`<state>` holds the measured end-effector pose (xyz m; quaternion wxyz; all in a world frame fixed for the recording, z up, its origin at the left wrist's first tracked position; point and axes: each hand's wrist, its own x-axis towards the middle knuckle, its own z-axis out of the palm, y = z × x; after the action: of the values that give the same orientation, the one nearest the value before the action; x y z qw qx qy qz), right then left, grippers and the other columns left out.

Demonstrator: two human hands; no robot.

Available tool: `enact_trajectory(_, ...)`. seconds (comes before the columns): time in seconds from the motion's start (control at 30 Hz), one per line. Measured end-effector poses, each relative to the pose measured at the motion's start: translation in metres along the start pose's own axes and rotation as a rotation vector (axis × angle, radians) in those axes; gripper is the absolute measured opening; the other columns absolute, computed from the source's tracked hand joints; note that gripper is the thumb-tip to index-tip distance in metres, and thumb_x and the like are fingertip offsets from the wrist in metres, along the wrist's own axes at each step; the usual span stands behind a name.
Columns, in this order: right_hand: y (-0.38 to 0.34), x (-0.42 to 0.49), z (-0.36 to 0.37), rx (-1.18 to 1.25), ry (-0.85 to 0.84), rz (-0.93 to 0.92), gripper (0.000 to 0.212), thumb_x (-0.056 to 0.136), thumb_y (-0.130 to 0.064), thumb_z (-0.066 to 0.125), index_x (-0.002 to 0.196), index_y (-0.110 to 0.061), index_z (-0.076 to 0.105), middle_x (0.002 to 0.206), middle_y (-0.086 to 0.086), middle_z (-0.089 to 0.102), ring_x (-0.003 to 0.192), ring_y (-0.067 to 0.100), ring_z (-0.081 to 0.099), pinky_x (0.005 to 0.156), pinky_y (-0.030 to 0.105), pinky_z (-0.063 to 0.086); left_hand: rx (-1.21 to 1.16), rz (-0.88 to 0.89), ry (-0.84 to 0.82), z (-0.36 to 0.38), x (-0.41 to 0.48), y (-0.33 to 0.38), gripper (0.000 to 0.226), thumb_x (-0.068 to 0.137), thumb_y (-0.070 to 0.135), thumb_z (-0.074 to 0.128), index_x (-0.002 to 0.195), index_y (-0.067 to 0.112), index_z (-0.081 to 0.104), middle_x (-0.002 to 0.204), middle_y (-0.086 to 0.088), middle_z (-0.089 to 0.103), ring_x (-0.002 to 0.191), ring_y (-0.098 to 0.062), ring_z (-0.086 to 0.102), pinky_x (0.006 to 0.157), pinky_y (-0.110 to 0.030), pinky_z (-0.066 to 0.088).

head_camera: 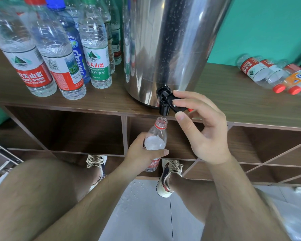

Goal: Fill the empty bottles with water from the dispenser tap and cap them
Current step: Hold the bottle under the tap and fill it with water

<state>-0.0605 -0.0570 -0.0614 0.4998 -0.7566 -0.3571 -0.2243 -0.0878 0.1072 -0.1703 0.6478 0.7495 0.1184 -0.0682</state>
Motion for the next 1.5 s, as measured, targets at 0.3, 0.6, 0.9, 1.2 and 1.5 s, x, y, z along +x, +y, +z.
enact_trajectory(0.3, -0.0009, -0.0003, -0.0003, -0.005, 0.001, 0.003, 0.018, 0.097, -0.007, 0.066, 0.112, -0.001, 0.073, 0.13, 0.01, 0.069, 0.12, 0.026, 0.065, 0.081, 0.02, 0.05, -0.022, 0.006, 0.007, -0.0003, 0.0004, -0.0022, 0.06, 0.074, 0.033, 0.091, 0.118, 0.041, 0.051, 0.108, 0.019, 0.059, 0.097, -0.004, 0.059, 0.067, -0.014, 0.044)
enact_trajectory(0.6, -0.001, -0.0008, -0.0003, 0.001, 0.003, 0.012, 0.018, 0.097, -0.007, 0.067, 0.113, -0.001, 0.073, 0.131, 0.01, 0.069, 0.119, 0.027, 0.065, 0.08, 0.021, 0.051, -0.002, 0.005, 0.019, 0.0003, 0.0011, -0.003, 0.063, 0.075, 0.034, 0.091, 0.122, 0.04, 0.049, 0.109, 0.02, 0.057, 0.098, -0.005, 0.058, 0.067, -0.014, 0.044)
enact_trajectory(0.9, -0.001, -0.0002, -0.0009, -0.007, 0.001, 0.003, 0.018, 0.097, -0.007, 0.066, 0.112, 0.0, 0.073, 0.131, 0.011, 0.069, 0.121, 0.024, 0.065, 0.081, 0.02, 0.05, 0.018, 0.009, 0.021, 0.0014, 0.0019, -0.004, 0.063, 0.076, 0.034, 0.09, 0.121, 0.04, 0.048, 0.107, 0.021, 0.056, 0.096, -0.005, 0.057, 0.065, -0.012, 0.041)
enact_trajectory(1.2, -0.0006, -0.0006, -0.0005, 0.001, 0.001, 0.011, 0.018, 0.097, -0.006, 0.066, 0.112, -0.001, 0.073, 0.131, 0.01, 0.069, 0.119, 0.026, 0.066, 0.079, 0.021, 0.051, 0.035, 0.014, 0.025, 0.0012, 0.0033, -0.0061, 0.063, 0.076, 0.034, 0.09, 0.123, 0.039, 0.047, 0.107, 0.022, 0.054, 0.096, -0.005, 0.056, 0.066, -0.012, 0.042)
enact_trajectory(1.5, -0.0008, -0.0005, 0.0001, 0.004, 0.002, 0.01, 0.018, 0.096, -0.006, 0.067, 0.112, -0.001, 0.073, 0.131, 0.011, 0.069, 0.119, 0.025, 0.065, 0.079, 0.021, 0.051, 0.055, 0.011, 0.029, 0.0014, 0.0053, -0.0069, 0.065, 0.076, 0.036, 0.09, 0.124, 0.04, 0.046, 0.105, 0.023, 0.053, 0.094, -0.004, 0.056, 0.064, -0.011, 0.04)
